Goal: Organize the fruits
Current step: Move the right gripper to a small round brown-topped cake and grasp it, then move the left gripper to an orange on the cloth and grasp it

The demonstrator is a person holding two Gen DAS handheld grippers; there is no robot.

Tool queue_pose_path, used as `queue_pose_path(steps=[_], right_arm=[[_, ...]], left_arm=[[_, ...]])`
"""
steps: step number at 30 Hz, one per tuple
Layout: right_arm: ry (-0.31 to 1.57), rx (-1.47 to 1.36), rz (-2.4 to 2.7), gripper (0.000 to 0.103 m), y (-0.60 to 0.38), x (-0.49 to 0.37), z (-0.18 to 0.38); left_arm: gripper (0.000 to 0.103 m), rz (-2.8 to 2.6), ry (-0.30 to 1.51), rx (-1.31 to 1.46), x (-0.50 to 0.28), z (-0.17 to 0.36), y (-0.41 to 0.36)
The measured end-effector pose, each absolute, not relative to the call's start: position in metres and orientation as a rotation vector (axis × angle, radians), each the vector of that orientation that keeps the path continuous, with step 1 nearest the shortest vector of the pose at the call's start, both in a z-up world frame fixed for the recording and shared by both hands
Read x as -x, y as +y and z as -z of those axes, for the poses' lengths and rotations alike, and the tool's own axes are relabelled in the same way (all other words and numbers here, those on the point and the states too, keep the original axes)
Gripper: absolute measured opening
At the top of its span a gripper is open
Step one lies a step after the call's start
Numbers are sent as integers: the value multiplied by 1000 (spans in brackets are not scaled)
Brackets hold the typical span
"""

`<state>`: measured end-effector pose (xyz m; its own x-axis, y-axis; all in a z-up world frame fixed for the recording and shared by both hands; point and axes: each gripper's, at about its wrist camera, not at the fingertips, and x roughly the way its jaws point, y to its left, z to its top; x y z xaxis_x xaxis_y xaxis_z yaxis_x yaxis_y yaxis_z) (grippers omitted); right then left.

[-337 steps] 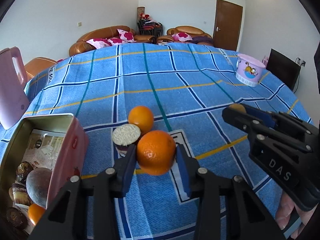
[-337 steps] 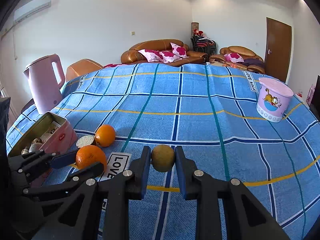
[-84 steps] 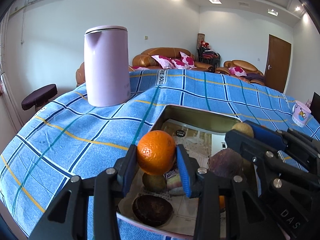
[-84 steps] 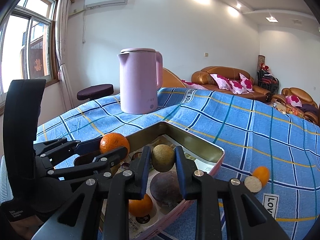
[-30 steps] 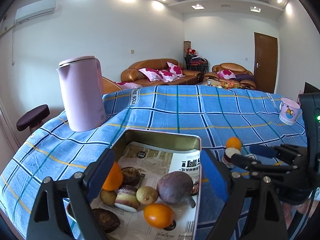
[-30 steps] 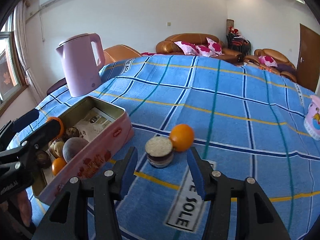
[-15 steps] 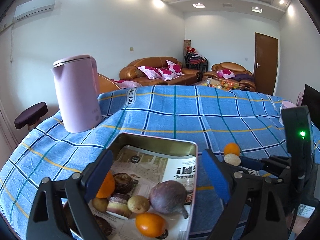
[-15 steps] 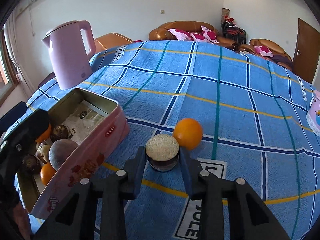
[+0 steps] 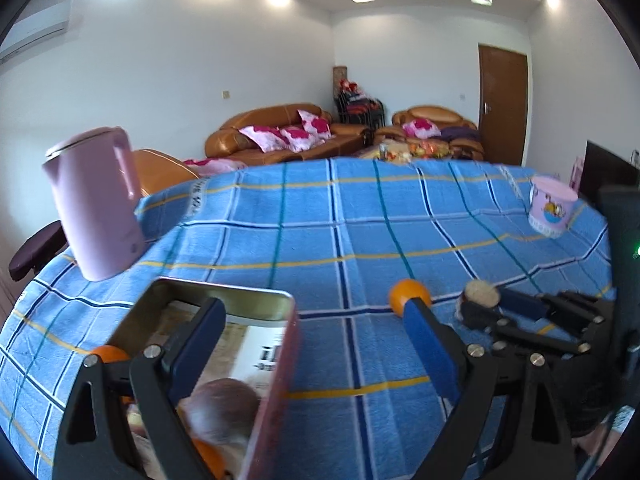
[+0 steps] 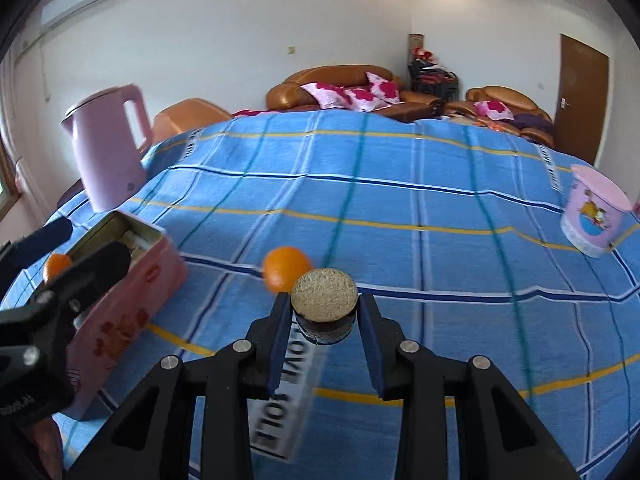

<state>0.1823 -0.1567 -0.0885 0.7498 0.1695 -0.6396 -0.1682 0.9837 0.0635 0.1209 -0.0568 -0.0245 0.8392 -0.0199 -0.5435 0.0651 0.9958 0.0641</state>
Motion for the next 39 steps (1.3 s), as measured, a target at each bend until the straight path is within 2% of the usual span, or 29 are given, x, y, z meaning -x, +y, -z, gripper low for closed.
queue_pose_path(steps=[6, 18, 20, 24, 26, 39], right_arm=[[693, -27, -121, 36, -187, -186, 87], [691, -68, -119, 36, -205, -190, 87], [693, -72, -118, 36, -206, -191, 88], [696, -78, -123, 36, -207, -191, 89], [695, -78, -125, 36, -207, -191, 89], [643, -63, -154, 36, -203, -181, 83]], left_arm=[[92, 103, 647, -88, -140, 40, -81], [80, 180, 762, -73, -182, 61, -109], [69, 185, 797, -60, -190, 66, -110], [57, 205, 838, -23, -201, 72, -111], [40, 237, 841, -18, -201, 73, -113], [40, 246, 781, 8, -185, 64, -104]])
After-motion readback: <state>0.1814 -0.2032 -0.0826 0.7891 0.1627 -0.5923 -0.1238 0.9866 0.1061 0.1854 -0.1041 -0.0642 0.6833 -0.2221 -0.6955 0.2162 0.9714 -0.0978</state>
